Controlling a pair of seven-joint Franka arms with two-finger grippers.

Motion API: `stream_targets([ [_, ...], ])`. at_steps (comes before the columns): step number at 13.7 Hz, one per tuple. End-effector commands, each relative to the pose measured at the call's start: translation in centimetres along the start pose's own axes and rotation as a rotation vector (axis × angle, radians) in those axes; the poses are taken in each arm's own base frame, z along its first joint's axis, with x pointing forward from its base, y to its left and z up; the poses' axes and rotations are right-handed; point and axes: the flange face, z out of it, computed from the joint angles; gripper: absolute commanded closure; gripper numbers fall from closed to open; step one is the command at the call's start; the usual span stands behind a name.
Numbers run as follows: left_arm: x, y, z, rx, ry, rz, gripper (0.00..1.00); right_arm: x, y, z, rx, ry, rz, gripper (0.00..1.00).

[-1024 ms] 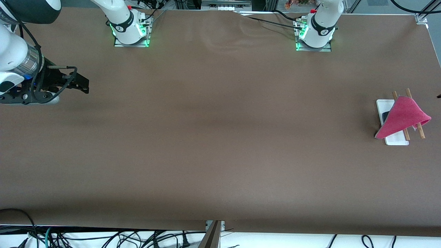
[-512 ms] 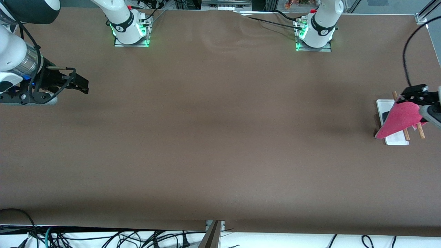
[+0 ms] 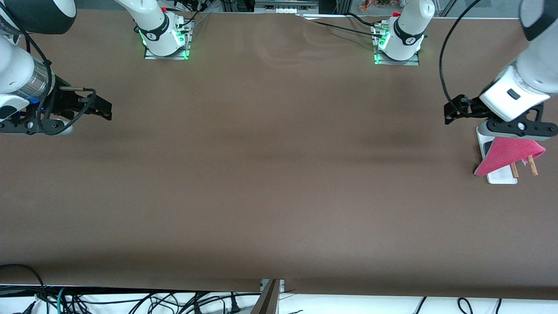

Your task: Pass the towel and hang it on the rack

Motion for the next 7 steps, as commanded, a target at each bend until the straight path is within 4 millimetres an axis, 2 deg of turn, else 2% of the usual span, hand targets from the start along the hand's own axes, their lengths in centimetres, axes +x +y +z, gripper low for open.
stream_targets([
  [1, -1.98, -0.31, 0.54, -0.039, 0.017, -0.040, 0.00, -0.01, 0.00, -0.60, 0.014, 0.000, 0.010, 0.00],
  [7, -2.10, 0.10, 0.49, -0.039, 0.014, -0.034, 0.00, -0.03, -0.02, -0.59, 0.015, -0.001, 0.010, 0.00],
])
